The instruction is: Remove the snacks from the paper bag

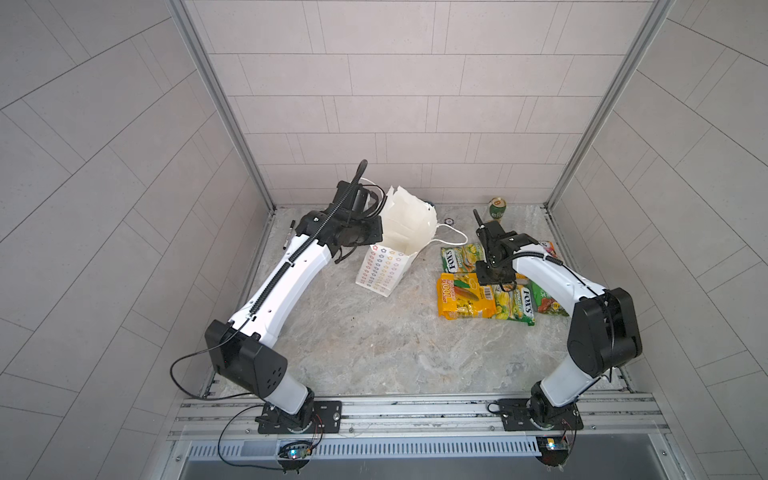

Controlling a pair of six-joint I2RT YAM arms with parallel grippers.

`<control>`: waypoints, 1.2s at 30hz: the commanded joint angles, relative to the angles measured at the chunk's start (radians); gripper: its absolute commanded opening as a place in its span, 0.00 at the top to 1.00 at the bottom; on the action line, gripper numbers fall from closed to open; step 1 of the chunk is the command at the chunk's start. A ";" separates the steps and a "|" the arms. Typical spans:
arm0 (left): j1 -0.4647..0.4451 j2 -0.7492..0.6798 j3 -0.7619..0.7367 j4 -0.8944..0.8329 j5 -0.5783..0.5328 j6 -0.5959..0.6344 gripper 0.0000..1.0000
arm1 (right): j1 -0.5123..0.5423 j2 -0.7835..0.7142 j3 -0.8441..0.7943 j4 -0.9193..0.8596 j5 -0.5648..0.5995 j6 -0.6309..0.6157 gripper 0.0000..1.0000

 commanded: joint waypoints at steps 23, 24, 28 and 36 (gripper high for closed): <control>0.009 -0.026 -0.130 0.184 -0.047 -0.205 0.63 | -0.001 -0.277 -0.066 0.260 -0.171 0.081 0.39; 0.009 -0.031 -0.125 0.174 -0.060 -0.191 0.58 | -0.001 -0.280 -0.064 0.260 -0.172 0.080 0.39; 0.010 -0.043 -0.080 0.103 -0.107 -0.124 0.42 | 0.000 -0.280 -0.044 0.256 -0.178 0.085 0.39; 0.011 -0.092 0.054 -0.042 -0.280 0.026 0.06 | 0.000 -0.300 -0.025 0.268 -0.156 0.101 0.39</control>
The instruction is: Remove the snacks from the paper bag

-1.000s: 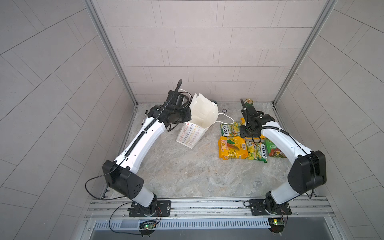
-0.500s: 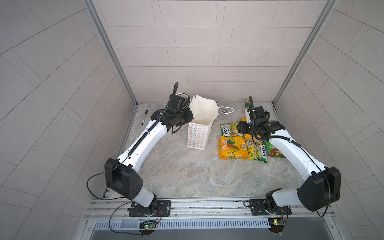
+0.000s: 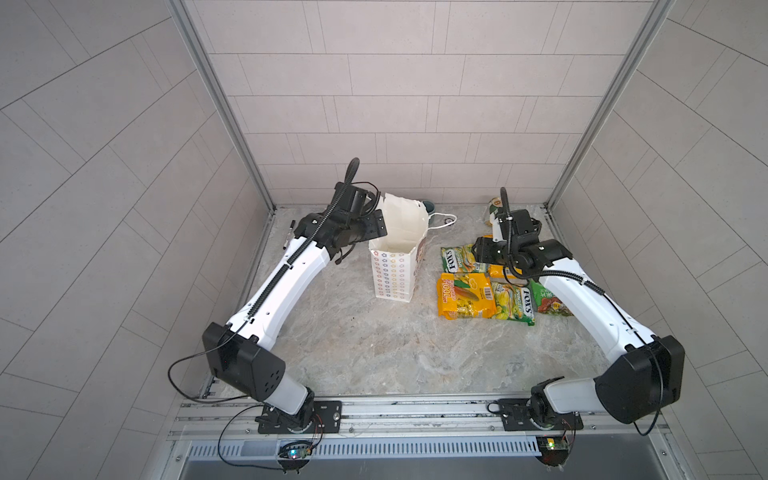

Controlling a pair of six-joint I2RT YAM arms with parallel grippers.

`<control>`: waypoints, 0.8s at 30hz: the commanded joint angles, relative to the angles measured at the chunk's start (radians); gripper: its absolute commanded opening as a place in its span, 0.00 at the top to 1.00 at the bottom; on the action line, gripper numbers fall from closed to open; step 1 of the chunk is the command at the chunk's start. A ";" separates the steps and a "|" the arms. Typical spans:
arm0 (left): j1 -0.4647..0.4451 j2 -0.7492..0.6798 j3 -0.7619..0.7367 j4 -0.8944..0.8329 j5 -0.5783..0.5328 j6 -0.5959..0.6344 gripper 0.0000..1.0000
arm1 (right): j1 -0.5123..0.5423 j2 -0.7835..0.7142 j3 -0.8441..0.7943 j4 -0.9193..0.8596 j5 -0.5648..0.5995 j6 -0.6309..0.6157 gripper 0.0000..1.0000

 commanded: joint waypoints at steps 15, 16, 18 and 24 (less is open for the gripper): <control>0.005 -0.546 -0.573 0.740 -0.144 0.260 0.06 | -0.002 -0.398 -0.381 0.691 0.258 -0.106 0.01; 0.005 -0.583 -0.654 0.817 -0.173 0.263 0.06 | -0.002 -0.420 -0.421 0.752 0.277 -0.114 0.01; 0.006 -0.654 -0.847 1.014 -0.256 0.288 0.04 | -0.002 -0.465 -0.505 0.856 0.321 -0.122 0.01; 0.007 -0.741 -1.190 1.314 -0.488 0.431 0.00 | -0.002 -0.560 -0.623 0.930 0.474 -0.196 0.01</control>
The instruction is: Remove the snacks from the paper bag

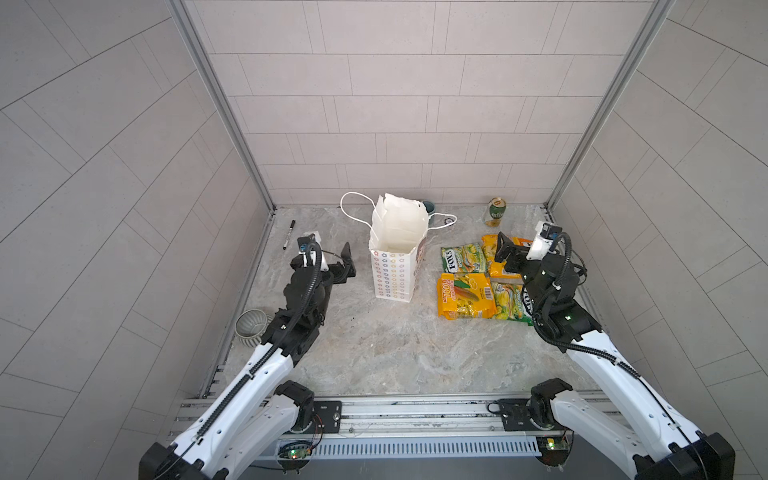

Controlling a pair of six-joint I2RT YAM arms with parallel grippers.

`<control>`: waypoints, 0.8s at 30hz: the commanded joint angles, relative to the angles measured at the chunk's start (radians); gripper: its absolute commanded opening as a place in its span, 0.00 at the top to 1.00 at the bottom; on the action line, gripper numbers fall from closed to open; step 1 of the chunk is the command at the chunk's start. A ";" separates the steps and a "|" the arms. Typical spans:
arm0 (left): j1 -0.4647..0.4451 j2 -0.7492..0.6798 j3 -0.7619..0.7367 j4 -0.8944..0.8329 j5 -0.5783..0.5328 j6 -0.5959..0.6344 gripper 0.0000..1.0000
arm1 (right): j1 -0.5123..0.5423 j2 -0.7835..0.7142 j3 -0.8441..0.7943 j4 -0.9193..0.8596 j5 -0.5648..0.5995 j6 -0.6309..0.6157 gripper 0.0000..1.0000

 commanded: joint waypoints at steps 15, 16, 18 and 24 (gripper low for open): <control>0.015 0.104 -0.313 0.494 -0.406 0.193 0.00 | -0.001 -0.226 -0.375 0.285 0.353 -0.174 0.01; 0.020 0.112 -0.323 0.507 -0.395 0.198 0.00 | 0.000 -0.235 -0.388 0.282 0.361 -0.182 0.01; 0.029 0.133 -0.339 0.532 -0.415 0.202 0.00 | 0.000 -0.254 -0.420 0.305 0.381 -0.192 0.01; 0.134 0.199 -0.355 0.489 -0.334 0.131 0.00 | -0.001 -0.254 -0.452 0.289 0.397 -0.224 0.01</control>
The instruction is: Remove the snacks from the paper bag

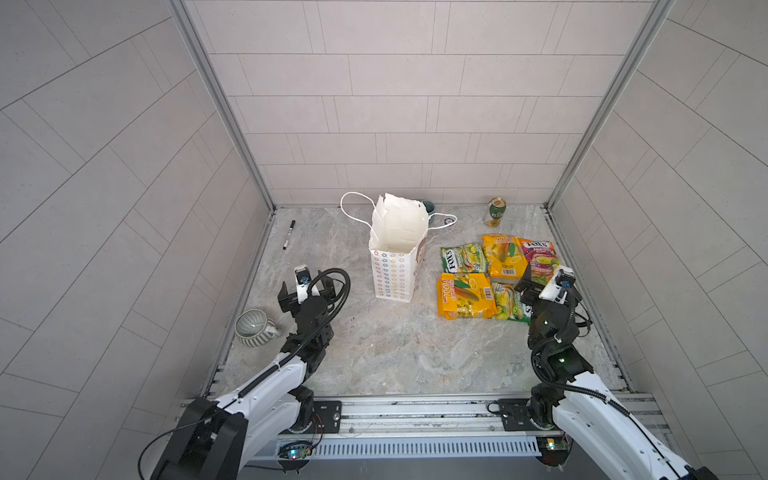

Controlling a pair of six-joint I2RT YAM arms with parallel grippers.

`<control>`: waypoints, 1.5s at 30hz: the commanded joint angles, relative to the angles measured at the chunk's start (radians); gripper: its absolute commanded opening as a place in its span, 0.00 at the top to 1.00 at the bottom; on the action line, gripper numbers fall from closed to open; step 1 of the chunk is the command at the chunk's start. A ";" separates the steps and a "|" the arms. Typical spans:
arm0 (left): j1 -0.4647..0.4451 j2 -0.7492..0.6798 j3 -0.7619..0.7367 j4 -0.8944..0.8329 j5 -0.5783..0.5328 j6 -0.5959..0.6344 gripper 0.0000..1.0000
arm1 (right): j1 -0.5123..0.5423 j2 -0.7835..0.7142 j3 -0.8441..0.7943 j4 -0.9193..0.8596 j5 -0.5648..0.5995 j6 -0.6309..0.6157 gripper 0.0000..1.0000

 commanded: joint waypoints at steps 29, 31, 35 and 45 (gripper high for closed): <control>0.247 0.631 0.013 0.574 0.497 0.019 0.00 | -0.049 0.776 -0.046 0.660 -0.079 -0.150 0.01; 0.249 0.621 0.018 0.549 0.500 0.016 0.00 | -0.048 0.797 -0.039 0.677 -0.079 -0.162 0.01; 0.257 0.606 0.079 0.417 0.535 0.018 0.00 | -0.053 0.876 -0.010 0.705 -0.142 -0.195 0.00; 0.275 0.601 0.198 0.193 0.519 -0.003 0.00 | -0.144 0.989 0.065 0.643 -0.318 -0.143 0.00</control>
